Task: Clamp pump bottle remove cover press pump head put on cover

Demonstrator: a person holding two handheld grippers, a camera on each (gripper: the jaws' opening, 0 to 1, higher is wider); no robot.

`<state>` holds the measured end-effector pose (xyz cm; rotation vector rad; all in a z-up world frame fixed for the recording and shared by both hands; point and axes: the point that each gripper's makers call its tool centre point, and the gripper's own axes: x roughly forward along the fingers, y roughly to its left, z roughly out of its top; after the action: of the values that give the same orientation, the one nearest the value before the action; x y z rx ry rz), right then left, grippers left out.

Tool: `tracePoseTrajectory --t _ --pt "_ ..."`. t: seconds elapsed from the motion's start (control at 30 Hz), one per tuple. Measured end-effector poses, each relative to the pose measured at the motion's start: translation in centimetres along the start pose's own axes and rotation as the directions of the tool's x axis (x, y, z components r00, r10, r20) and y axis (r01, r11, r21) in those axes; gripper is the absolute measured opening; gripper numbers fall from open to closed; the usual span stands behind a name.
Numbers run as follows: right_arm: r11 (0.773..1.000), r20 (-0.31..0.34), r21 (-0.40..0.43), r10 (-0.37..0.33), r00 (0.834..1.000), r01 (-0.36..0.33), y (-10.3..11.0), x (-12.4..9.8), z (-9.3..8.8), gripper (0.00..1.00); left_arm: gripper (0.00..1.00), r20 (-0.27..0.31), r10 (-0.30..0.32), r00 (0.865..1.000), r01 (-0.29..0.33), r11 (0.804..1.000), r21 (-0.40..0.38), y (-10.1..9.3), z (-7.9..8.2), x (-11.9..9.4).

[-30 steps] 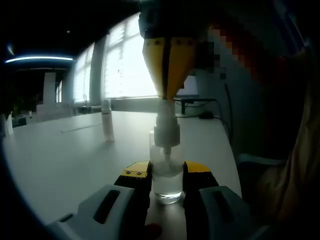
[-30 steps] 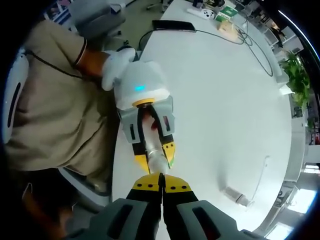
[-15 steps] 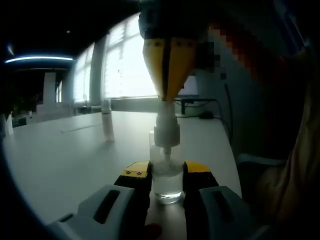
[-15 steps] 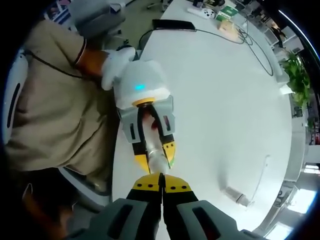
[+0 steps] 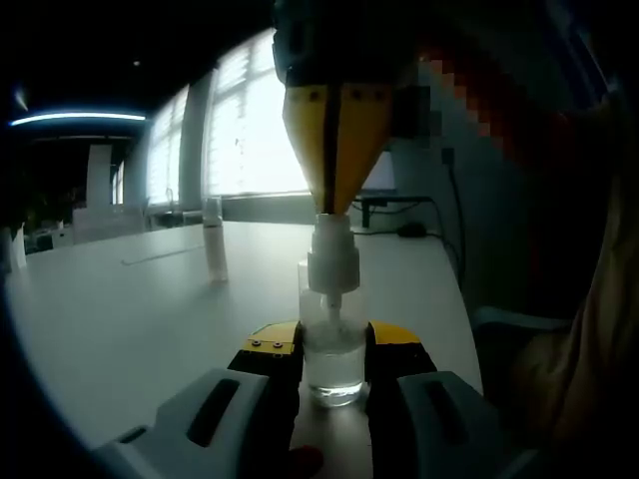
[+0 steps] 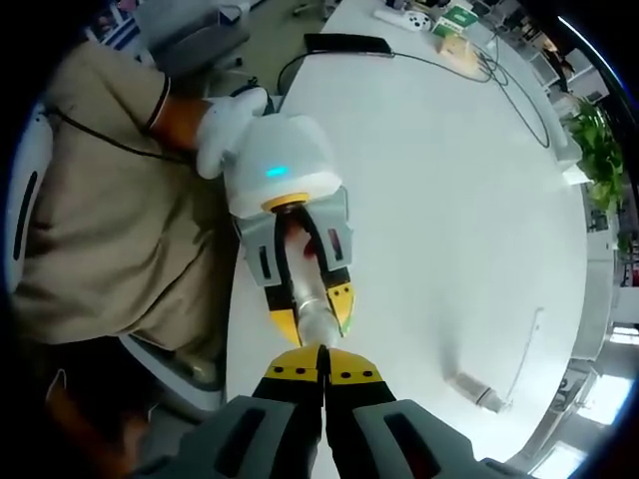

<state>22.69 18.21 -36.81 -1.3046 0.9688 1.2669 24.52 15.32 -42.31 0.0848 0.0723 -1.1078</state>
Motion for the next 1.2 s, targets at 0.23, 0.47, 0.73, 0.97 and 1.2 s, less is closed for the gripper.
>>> tracePoseTrajectory --t 0.23,0.47,0.73,0.97,1.2 --pt "1.000 0.013 0.003 -0.002 1.000 0.001 0.05 0.01 0.00 0.00 0.15 0.000 0.000 1.000 0.000 1.000 -0.001 -0.02 0.01 0.05" --pt "1.000 0.013 0.000 -0.006 1.000 0.006 0.04 -0.02 -0.04 0.00 0.15 0.000 0.001 1.000 -0.001 1.000 0.000 0.00 0.03 0.06" --pt "1.000 0.015 0.000 -0.005 1.000 0.005 0.05 -0.02 -0.05 0.00 0.15 0.000 0.001 1.000 -0.001 1.000 0.001 -0.07 0.04 0.05" --pt "1.000 0.016 -0.009 -0.008 1.000 0.008 0.04 -0.22 0.02 0.00 0.15 0.000 0.001 1.000 -0.001 1.000 0.000 -0.17 0.06 0.01" --pt "0.999 0.034 -0.039 -0.029 0.999 0.031 0.02 -0.65 0.05 0.00 0.15 0.000 0.001 1.000 -0.001 1.000 0.001 -0.11 0.04 -0.02"
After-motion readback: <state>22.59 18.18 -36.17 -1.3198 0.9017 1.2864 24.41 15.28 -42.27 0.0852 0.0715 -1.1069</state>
